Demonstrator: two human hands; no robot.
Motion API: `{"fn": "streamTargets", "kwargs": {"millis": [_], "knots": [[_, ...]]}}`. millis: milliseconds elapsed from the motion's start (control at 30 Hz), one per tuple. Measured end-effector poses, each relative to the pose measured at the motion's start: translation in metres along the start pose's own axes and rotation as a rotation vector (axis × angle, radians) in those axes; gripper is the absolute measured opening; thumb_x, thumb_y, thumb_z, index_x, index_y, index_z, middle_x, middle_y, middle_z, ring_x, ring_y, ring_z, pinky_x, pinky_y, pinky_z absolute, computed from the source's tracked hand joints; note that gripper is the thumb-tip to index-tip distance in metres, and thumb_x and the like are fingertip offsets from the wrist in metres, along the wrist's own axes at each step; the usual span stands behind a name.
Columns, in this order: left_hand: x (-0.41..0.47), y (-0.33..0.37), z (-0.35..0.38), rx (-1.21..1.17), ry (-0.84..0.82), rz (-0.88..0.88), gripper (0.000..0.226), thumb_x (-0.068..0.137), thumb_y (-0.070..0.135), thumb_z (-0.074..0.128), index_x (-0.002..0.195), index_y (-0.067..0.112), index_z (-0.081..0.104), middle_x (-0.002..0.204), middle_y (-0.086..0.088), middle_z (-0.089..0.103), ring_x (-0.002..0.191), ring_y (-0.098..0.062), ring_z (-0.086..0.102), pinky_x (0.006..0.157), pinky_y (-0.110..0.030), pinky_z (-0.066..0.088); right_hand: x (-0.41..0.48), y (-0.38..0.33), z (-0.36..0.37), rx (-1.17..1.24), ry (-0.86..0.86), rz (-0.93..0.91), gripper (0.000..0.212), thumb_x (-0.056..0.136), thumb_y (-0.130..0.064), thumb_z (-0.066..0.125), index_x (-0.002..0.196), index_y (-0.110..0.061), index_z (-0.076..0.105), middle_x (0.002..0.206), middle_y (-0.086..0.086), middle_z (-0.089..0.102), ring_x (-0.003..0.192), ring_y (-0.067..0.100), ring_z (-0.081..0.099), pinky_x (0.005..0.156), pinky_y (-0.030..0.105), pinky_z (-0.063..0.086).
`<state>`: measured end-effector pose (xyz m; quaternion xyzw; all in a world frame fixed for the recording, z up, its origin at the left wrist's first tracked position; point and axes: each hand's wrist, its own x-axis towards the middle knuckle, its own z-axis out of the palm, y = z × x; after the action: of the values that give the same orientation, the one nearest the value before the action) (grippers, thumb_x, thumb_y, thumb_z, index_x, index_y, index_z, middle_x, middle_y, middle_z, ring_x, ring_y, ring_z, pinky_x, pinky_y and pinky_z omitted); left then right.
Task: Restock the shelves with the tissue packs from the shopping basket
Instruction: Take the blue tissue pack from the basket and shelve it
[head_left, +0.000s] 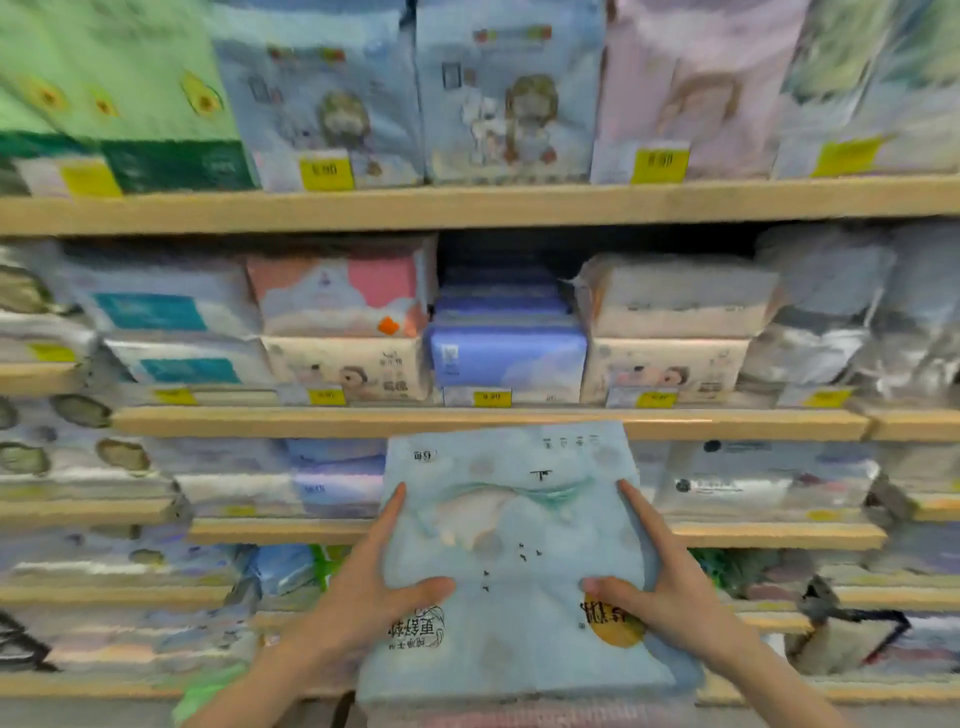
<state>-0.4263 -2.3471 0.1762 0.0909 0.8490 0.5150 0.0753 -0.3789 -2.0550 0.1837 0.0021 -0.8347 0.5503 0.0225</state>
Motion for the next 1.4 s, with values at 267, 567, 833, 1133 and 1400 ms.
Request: {"fn": "streamTargets", "kwargs": {"millis": [267,567,833,1133,1400], "knots": [[-0.045,0.134,-0.097,0.057,0.172,0.215,0.110,0.054,0.052,0.080,0.140,0.050,0.012,0.147,0.016,0.027,0.130,0.000,0.027,0.105,-0.020,0.029,-0.020,-0.162,-0.028,-0.110,0.134,-0.262,0.112,0.044,-0.065,0.075,0.140,-0.043,0.021,0.145,-0.022,0.026,0.131,0.002,0.029,0.107,0.029,0.031],[-0.103,0.212,-0.224,0.048,0.333,0.463,0.103,0.041,0.061,0.079,0.119,0.075,0.013,0.142,0.014,0.041,0.122,-0.011,0.050,0.101,-0.039,0.044,-0.035,-0.315,-0.009,-0.170,0.216,-0.592,0.098,0.064,-0.030,0.078,0.141,-0.039,0.019,0.139,-0.019,0.029,0.128,0.002,0.032,0.107,0.025,0.028],[-0.126,0.258,-0.318,0.071,0.485,0.681,0.107,0.047,0.050,0.082,0.129,0.068,0.014,0.126,0.033,0.043,0.111,0.006,0.053,0.094,-0.029,0.049,-0.021,-0.415,0.020,-0.257,0.278,-0.837,0.096,0.060,-0.045,0.078,0.127,-0.061,0.011,0.137,-0.010,0.031,0.123,-0.004,0.027,0.101,0.006,0.019],[-0.097,0.336,-0.393,0.188,0.658,0.943,0.112,0.055,0.047,0.082,0.137,0.058,0.007,0.119,0.040,0.033,0.098,0.028,0.045,0.079,-0.004,0.045,0.032,-0.519,0.007,-0.275,0.374,-1.106,0.093,0.071,-0.033,0.073,0.133,-0.057,0.008,0.137,0.000,0.031,0.122,0.004,0.029,0.098,0.019,0.022],[-0.051,0.407,-0.449,0.318,0.811,1.124,0.110,0.062,0.040,0.078,0.136,0.059,-0.001,0.137,0.013,0.037,0.114,-0.002,0.050,0.091,-0.025,0.049,0.100,-0.604,-0.011,-0.231,0.541,-1.321,0.099,0.068,-0.025,0.076,0.136,-0.048,0.008,0.134,0.005,0.032,0.113,0.006,0.034,0.098,0.016,0.023]]}}
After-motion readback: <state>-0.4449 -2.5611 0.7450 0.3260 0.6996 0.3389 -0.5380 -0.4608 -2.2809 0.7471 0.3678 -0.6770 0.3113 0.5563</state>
